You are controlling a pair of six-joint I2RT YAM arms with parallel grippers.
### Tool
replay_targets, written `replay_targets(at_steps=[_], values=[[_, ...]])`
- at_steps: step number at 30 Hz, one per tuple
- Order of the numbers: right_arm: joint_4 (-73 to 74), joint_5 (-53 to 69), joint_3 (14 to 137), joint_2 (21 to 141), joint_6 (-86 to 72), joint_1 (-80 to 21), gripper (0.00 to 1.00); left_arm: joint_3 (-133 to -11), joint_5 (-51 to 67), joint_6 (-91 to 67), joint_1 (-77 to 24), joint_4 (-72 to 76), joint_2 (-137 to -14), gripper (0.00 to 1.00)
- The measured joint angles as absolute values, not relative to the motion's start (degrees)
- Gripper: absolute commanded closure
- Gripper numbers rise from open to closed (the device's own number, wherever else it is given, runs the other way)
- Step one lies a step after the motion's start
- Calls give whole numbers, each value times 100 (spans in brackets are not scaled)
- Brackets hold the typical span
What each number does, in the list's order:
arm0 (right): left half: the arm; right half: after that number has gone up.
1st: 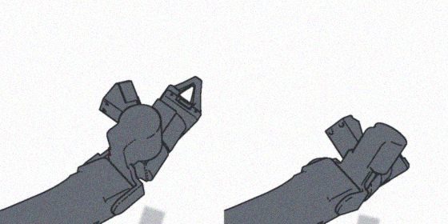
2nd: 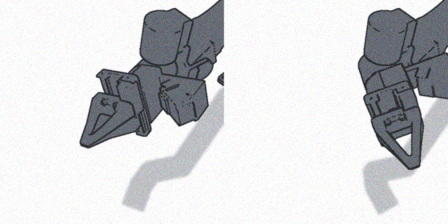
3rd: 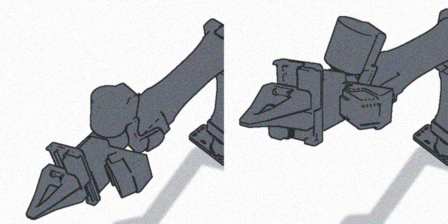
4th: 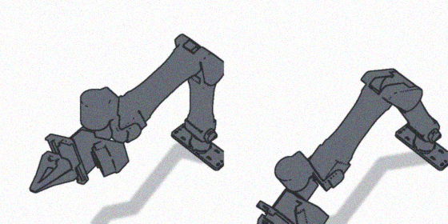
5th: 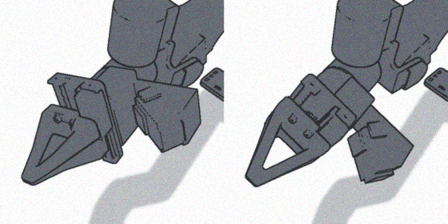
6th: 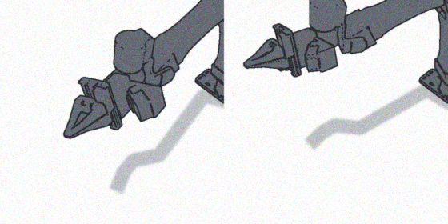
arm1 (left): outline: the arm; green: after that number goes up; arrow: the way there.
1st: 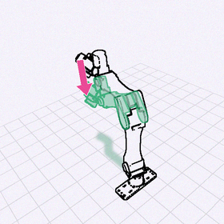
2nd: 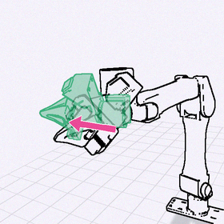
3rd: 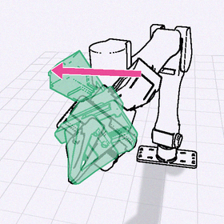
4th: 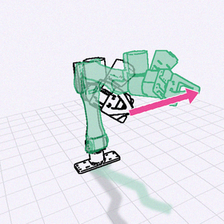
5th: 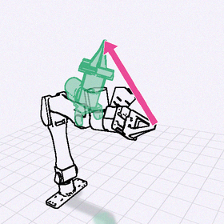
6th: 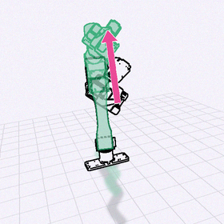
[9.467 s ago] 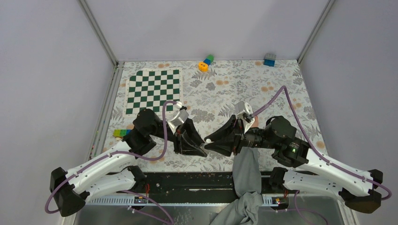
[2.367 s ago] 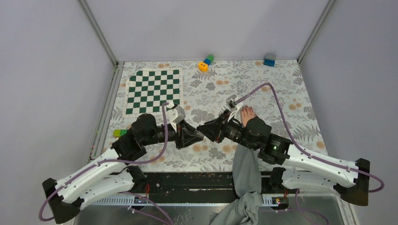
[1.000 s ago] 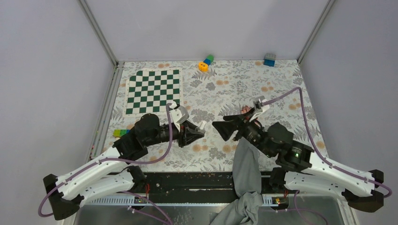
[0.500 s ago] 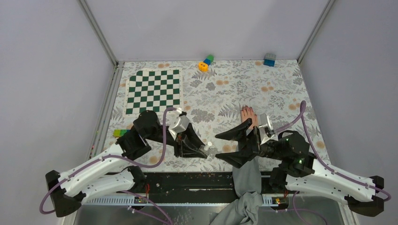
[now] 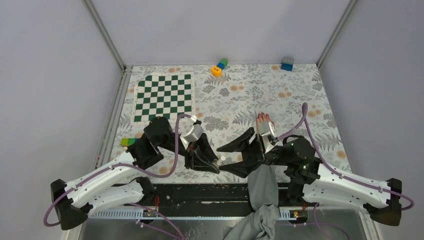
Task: Paint the nails
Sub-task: Screw the nail polish bottle.
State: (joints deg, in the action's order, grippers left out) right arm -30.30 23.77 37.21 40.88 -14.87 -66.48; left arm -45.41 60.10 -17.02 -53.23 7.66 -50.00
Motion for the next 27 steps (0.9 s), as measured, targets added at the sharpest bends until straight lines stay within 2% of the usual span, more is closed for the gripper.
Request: replay_targets(at_steps=[8,17,27], values=[[-3555,2480,3671,4316,-1809,-6648,46,-4541,6023,-1717,-5323,784,-5009,100],[-3590,2502,3636,4313,-1977,-6648,48,-4541,6012,-1697,-5323,779,-4987,100],[-3511,2497,3577,4313,-2084,-6648,65,-4539,5975,-1697,-5323,784,-4960,100]])
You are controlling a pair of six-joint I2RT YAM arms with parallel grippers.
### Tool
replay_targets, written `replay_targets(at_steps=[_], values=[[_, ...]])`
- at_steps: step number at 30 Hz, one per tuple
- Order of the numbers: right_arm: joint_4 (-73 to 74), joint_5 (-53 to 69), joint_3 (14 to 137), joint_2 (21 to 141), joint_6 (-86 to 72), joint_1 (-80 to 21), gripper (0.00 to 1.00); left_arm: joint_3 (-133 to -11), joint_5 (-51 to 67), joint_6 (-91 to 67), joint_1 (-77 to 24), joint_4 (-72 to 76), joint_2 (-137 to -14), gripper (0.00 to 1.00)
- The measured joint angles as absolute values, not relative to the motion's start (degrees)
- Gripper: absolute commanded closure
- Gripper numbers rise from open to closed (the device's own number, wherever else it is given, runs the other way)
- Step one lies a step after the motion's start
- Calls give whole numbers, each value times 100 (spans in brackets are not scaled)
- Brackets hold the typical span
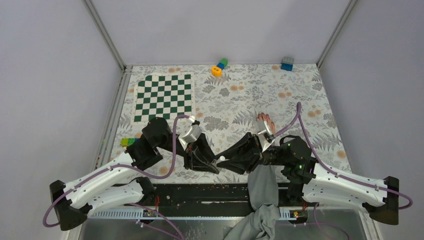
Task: Paint the nails
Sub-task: Screw the nail polish bottle.
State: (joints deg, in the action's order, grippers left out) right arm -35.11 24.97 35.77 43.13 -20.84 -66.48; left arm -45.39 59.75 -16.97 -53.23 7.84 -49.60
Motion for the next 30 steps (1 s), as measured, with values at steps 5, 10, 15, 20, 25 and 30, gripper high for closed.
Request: replay_targets(at_steps=[5,10,15,20,25,30], values=[[-3505,2473,3570,4318,-2102,-6648,76,-4539,5964,-1697,-5334,788,-4888,100],[-3505,2449,3570,4331,-2104,-6643,99,-4539,5942,-1697,-5341,755,-4884,100],[-3503,2338,3570,4338,-2104,-6637,100,-4539,5778,-1634,-5339,685,-4840,100],[-3476,1938,3570,4421,-2147,-6632,100,-4539,5221,-1463,-5339,410,-4674,100],[-3363,1476,3573,4567,-2290,-6613,100,-4539,4644,-1328,-5321,12,-4578,100],[-3052,762,3669,4805,-2458,-6567,100,-4539,3691,-1221,-5317,-478,-4506,100]])
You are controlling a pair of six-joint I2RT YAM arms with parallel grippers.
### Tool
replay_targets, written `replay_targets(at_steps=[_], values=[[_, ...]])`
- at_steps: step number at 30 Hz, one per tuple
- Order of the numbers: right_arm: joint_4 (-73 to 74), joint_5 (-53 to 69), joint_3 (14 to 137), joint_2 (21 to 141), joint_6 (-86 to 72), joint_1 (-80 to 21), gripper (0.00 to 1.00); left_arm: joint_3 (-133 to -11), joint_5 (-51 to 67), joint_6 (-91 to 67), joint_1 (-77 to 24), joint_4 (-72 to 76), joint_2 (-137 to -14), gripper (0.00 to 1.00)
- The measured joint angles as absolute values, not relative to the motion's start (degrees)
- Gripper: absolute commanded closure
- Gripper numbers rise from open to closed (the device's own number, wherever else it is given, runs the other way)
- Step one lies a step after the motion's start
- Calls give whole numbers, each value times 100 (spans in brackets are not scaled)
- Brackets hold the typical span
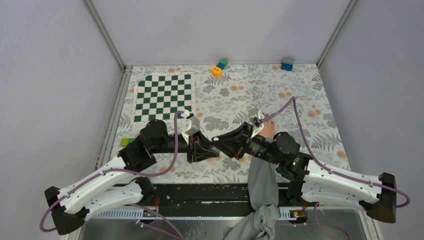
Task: Paint the nails
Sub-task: Screw the nail polish bottle.
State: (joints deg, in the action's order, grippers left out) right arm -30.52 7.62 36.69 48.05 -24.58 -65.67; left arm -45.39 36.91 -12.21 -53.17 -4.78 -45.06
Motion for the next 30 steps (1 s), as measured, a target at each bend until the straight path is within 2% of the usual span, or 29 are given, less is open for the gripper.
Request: replay_targets(at_steps=[11,25,26,30], values=[[-2567,-687,3695,5253,-3076,-6547,100,-4394,1964,-1247,-5319,-1146,-4501,100],[-1876,-1754,4001,5848,-4261,-6591,100,-4401,1052,-1299,-5319,-1588,-4751,100],[-1857,-1787,4001,5848,-4322,-6591,96,-4401,1041,-1299,-5319,-1590,-4762,100],[-1850,-1859,4001,5843,-4431,-6595,69,-4451,1020,-1297,-5321,-1625,-4786,100]])
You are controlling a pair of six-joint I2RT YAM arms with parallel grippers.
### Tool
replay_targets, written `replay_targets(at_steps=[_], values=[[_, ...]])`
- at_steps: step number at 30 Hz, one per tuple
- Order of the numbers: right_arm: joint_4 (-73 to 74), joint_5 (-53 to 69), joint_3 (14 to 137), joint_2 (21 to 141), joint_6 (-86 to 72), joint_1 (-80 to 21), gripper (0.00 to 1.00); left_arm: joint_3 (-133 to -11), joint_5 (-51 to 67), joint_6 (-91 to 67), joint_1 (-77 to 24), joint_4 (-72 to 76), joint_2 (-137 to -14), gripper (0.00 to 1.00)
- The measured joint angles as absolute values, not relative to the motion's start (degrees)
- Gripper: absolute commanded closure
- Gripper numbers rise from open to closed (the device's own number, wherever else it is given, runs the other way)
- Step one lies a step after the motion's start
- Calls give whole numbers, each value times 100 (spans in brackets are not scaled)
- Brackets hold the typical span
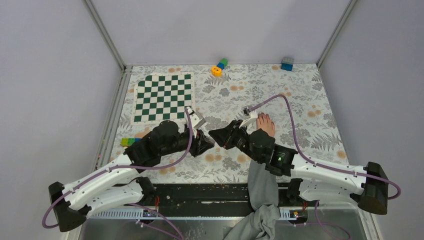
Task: Paint the nails
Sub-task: Screw the nail polish bottle.
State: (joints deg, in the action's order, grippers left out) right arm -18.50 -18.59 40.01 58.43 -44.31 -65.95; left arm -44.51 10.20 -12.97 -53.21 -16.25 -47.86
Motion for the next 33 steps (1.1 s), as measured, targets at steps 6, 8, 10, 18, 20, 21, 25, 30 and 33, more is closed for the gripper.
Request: replay_targets(at_steps=[6,8,10,18,20,21,25,30,33], values=[[-1695,-1811,3835,5568,-4340,-6646,33,-4517,843,-1221,-5240,-1533,-4779,100],[-1568,-1745,3806,5389,-4200,-6643,28,-4536,834,-1194,-5227,-1457,-4759,100],[-1358,-1710,3815,5177,-4016,-6665,24,-4550,884,-1173,-5227,-1334,-4755,100],[-454,-1999,3839,3791,-3098,-6667,21,-4552,1343,-1127,-5227,-998,-4617,100],[-405,-1876,3839,3535,-2803,-6667,21,-4552,1544,-1107,-5227,-888,-4609,100],[-388,-1754,3839,3441,-2650,-6667,22,-4552,1673,-1098,-5227,-843,-4611,100],[-386,-646,3837,3170,-2032,-6665,21,-4552,2606,-1094,-5229,-565,-4624,100],[-760,733,3806,3118,-1640,-6665,22,-4571,4025,-1096,-5354,-233,-4799,100],[-1015,1249,3800,3162,-1470,-6665,22,-4571,4576,-1100,-5461,-134,-4845,100]])
